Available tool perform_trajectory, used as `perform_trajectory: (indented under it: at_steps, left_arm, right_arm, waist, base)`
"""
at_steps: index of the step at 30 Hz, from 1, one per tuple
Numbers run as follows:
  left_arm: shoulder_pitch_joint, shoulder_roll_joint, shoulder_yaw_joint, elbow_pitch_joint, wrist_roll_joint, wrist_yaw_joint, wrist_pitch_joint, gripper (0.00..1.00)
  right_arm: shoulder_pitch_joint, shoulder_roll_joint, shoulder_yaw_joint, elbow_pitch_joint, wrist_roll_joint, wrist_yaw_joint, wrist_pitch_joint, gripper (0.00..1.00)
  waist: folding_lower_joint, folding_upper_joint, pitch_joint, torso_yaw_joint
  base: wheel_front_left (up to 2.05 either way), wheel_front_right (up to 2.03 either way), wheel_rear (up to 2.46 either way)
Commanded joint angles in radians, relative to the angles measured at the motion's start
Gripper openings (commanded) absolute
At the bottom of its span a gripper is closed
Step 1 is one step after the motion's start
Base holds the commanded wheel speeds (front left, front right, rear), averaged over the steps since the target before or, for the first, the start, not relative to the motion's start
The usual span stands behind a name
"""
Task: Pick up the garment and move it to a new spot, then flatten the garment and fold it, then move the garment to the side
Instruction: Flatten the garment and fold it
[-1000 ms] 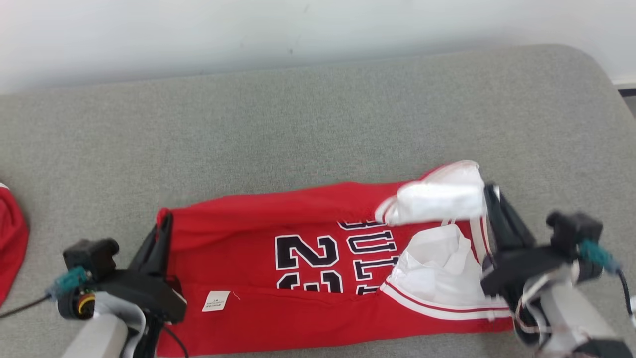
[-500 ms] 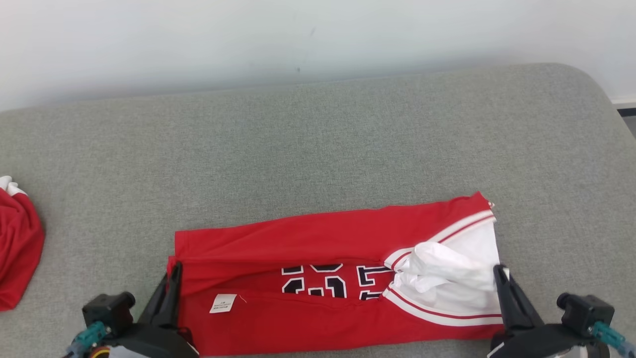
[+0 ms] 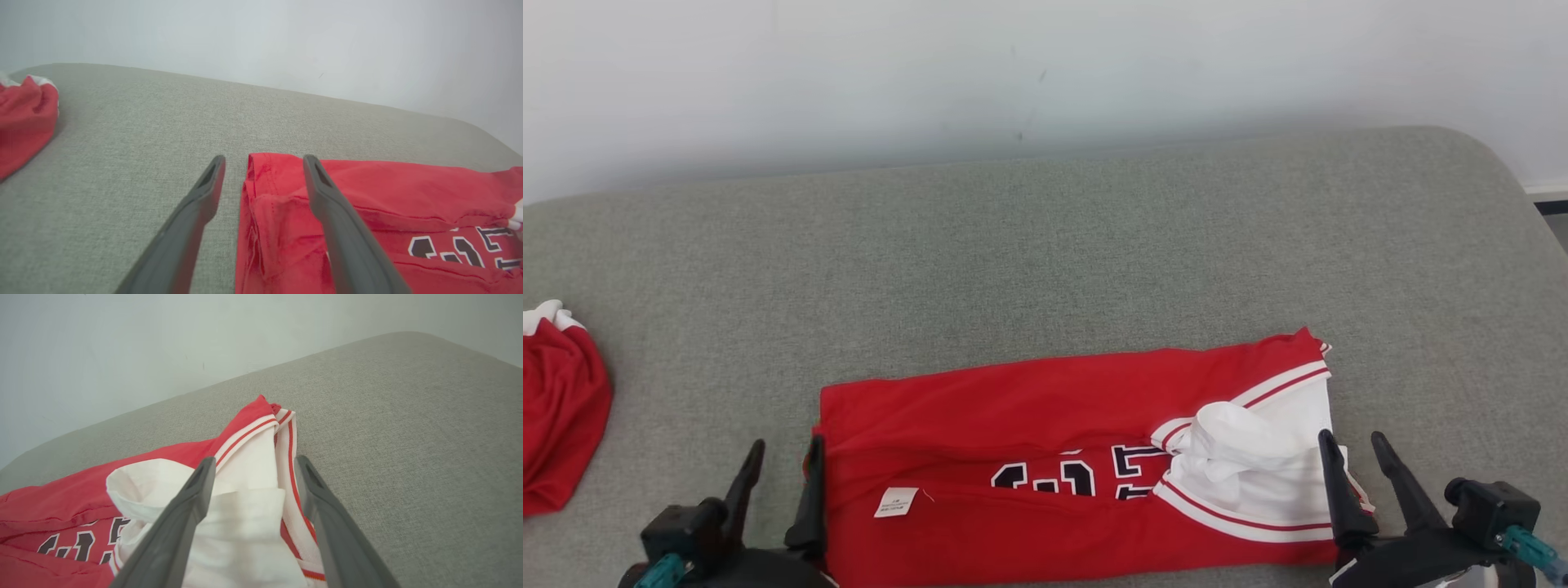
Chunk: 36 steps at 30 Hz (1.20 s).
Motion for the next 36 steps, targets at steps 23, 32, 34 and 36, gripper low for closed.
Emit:
perform_trajectory:
  at_steps: [23,32,34,36]
  left_arm:
    - [0.252,-0.143,0.185,-0.226,0.37,0.029,-0.003,1.0]
    - [0.249,-0.145,0.178,-0.225,0.361,0.034,-0.003,1.0]
    - [0.254,-0.146,0.176,-0.227,0.363,0.037,-0.003,1.0]
    - [0.263,-0.146,0.174,-0.23,0.366,0.041,-0.003,1.0]
  right_arm:
    - [-0.265,-0.031,0.01,0.5,-0.111,0.0,0.114,1.0]
    - [-0.324,-0.019,0.061,0.659,-0.071,0.0,0.122,0.23]
    - [-0.332,-0.019,0.078,0.668,-0.051,0.0,0.112,0.0]
    - [-0.343,-0.026,0.092,0.677,-0.033,0.0,0.101,0.0]
  waist:
    - [0.0,0.0001,-0.038,0.072]
    - [0.0,0.0001,-0.042,0.081]
    - [0.0,0.0001,-0.044,0.079]
    - [0.0,0.0001,-0.047,0.076]
  base:
    - [0.0,0.0,0.0]
    - [0.0,0.0,0.0]
    - [0.0,0.0,0.0]
    - [0.0,0.0,0.0]
